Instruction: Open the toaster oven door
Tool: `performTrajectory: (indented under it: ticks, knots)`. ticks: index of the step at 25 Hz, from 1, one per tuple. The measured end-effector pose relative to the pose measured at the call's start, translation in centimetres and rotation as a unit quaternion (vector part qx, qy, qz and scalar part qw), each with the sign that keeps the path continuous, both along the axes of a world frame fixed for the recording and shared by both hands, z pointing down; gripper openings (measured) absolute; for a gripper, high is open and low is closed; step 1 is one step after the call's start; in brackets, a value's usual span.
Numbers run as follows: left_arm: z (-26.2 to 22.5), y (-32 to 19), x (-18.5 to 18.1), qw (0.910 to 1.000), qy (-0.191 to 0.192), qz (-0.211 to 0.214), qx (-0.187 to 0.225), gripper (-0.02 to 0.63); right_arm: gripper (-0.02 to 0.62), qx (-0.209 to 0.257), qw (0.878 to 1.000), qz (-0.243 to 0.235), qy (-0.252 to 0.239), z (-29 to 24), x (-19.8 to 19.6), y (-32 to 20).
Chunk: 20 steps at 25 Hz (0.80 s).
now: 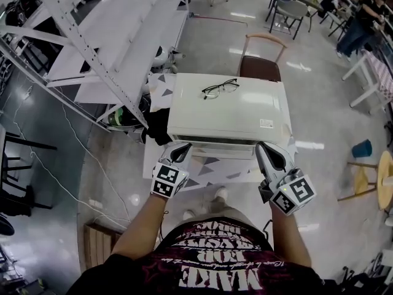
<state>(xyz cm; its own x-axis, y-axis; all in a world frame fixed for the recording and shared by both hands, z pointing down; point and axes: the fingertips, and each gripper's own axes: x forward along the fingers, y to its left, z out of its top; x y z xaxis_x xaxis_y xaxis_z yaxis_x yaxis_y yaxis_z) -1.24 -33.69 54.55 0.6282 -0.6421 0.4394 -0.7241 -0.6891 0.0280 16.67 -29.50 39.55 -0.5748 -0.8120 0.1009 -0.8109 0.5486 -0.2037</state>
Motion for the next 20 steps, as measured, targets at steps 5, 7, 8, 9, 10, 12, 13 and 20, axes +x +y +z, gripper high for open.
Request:
performTrajectory:
  ticks: [5,7,8,9,10,12,13,20]
  knots:
    - [0.4,1.7,0.0,0.9999,0.001,0.013,0.002,0.003,0.025,0.003,1.0,0.008,0.002,-0.2,-0.2,2.1]
    - [0.6,2.2,0.0,0.9998,-0.002,0.017,0.004,0.002,0.025,0.003,1.0,0.014,0.001,-0.2,-0.1,2.9]
    - [0.8,2.5,0.0,0.9998,-0.005,0.021,0.005,0.002,0.026,0.002,1.0,0.016,0.002,-0.1,-0.1,3.4]
    - [1.0,2.8,0.1,0.9997,-0.008,0.024,0.006,0.002,0.025,0.002,1.0,0.019,0.002,0.0,-0.1,3.8]
    - [1.3,3.1,0.2,0.9995,-0.011,0.028,0.005,0.003,0.025,0.001,1.0,0.022,0.002,0.1,0.0,4.3]
    - [1.6,4.0,0.4,0.9994,-0.013,0.033,0.0,0.002,0.025,0.0,1.0,0.031,0.0,0.2,0.4,5.2]
    - [1.8,4.3,0.4,0.9992,-0.016,0.035,-0.002,0.002,0.025,0.0,0.999,0.035,-0.002,0.1,0.5,5.6]
    - [3.2,6.7,0.7,0.9983,-0.03,0.047,-0.012,0.002,0.025,0.007,0.999,0.052,-0.008,-0.2,1.0,7.6]
